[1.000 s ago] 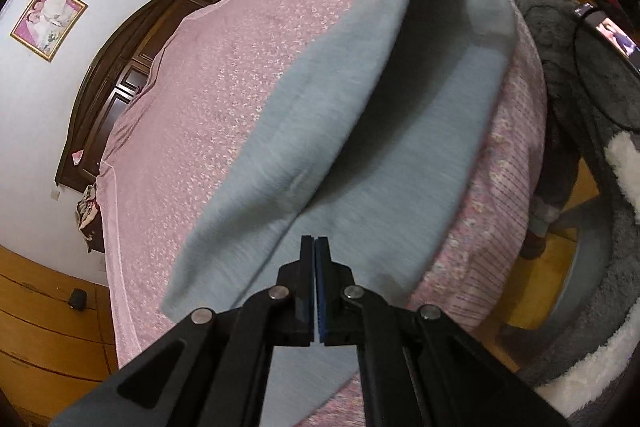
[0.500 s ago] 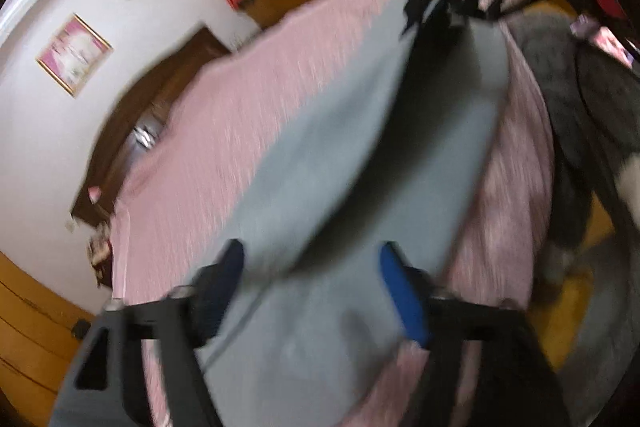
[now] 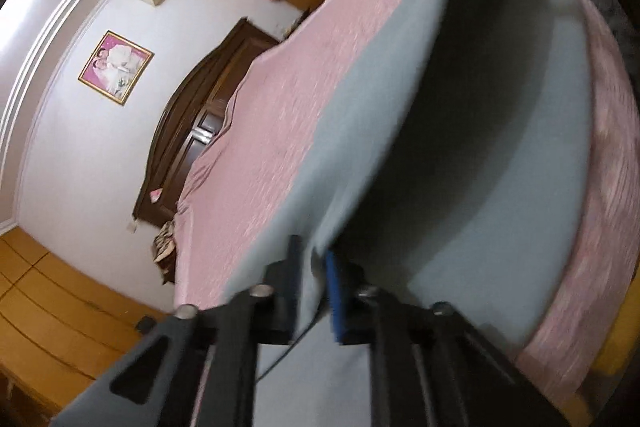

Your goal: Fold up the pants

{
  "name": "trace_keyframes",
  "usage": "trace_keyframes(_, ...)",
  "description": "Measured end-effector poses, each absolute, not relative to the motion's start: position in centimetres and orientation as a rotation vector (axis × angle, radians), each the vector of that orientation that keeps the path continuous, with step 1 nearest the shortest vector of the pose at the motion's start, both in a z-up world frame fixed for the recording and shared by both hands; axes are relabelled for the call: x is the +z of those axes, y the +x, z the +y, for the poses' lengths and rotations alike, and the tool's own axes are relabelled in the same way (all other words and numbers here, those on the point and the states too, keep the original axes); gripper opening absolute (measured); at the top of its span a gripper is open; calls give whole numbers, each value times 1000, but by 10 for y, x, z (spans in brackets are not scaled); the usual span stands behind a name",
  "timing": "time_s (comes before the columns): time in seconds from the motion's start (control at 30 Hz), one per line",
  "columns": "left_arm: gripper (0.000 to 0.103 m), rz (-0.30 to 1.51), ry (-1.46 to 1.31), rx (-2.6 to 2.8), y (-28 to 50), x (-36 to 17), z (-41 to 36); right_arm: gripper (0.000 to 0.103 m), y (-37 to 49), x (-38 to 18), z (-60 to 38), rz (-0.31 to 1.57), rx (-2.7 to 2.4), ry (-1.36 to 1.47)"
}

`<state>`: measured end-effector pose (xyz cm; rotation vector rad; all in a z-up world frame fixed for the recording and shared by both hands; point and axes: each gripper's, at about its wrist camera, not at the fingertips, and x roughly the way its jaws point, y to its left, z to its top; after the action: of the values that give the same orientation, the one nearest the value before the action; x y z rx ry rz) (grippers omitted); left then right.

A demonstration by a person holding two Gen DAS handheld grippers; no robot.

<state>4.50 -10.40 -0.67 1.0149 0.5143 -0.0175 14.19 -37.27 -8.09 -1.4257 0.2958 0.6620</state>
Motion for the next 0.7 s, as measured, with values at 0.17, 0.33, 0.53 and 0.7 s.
trace_keyframes(0.17,1,507,1120,-1,25,-5,-87,3,126,-95,-375,260,657,-1470)
trace_keyframes(0.33,1,519,1182,-15,20,-11,-83,3,116,-102,-379,272,666,-1456)
trace_keyframes(0.53,57,437,1139,-64,21,-30,-120,3,122,-82,-377,293,664,-1387)
trace_keyframes(0.7,70,305,1094,-82,38,-34,-168,3,126,-71,-377,294,662,-1370)
